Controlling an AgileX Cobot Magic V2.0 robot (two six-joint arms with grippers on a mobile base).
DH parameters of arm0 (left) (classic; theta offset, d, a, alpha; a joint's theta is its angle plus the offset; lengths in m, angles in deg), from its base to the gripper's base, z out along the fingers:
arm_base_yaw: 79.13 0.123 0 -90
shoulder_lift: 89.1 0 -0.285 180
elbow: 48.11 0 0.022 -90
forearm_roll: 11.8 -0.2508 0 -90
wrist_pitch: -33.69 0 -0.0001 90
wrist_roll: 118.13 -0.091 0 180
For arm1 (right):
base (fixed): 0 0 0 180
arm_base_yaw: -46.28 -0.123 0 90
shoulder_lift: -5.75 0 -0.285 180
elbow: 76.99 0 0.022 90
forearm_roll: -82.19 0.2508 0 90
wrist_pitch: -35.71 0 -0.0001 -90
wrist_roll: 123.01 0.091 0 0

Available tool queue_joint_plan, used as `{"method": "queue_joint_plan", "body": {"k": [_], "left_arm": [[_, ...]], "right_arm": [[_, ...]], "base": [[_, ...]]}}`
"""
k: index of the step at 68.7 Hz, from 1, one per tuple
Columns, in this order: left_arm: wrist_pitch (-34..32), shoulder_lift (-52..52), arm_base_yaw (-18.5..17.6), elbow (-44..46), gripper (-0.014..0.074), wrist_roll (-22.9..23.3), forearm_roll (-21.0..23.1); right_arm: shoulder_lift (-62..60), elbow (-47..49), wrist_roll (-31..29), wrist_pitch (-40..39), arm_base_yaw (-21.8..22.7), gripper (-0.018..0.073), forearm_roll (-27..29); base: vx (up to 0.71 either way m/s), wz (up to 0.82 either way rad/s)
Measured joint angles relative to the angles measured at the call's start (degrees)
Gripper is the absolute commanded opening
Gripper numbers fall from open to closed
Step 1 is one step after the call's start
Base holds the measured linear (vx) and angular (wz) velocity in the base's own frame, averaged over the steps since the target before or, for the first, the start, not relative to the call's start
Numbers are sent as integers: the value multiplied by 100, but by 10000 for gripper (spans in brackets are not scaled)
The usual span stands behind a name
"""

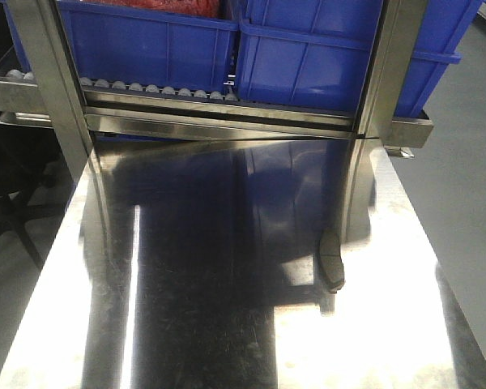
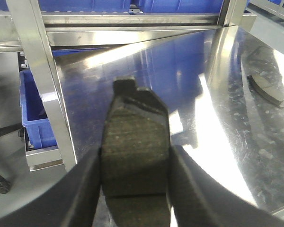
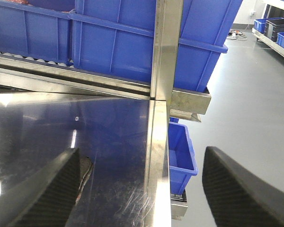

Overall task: Move and align brake pads A on conveyor
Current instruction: 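Lift the held brake pad with the left gripper, then lower the right gripper onto the other brake pad and close on it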

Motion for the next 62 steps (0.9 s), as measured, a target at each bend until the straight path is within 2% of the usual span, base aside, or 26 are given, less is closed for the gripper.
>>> {"method": "queue_joint_plan", "body": {"k": [16, 24, 62], "left_arm": [[15, 0, 0, 0, -6, 0, 0], [15, 0, 0, 0, -6, 0, 0], [15, 0, 0, 0, -6, 0, 0]], "right_arm": [[57, 6, 0, -86, 0, 525, 0], [525, 227, 0, 63, 0, 525, 6], [5320, 2811, 188, 2075, 0, 525, 528]], "base": [[0, 0], [0, 0], [0, 0]]}}
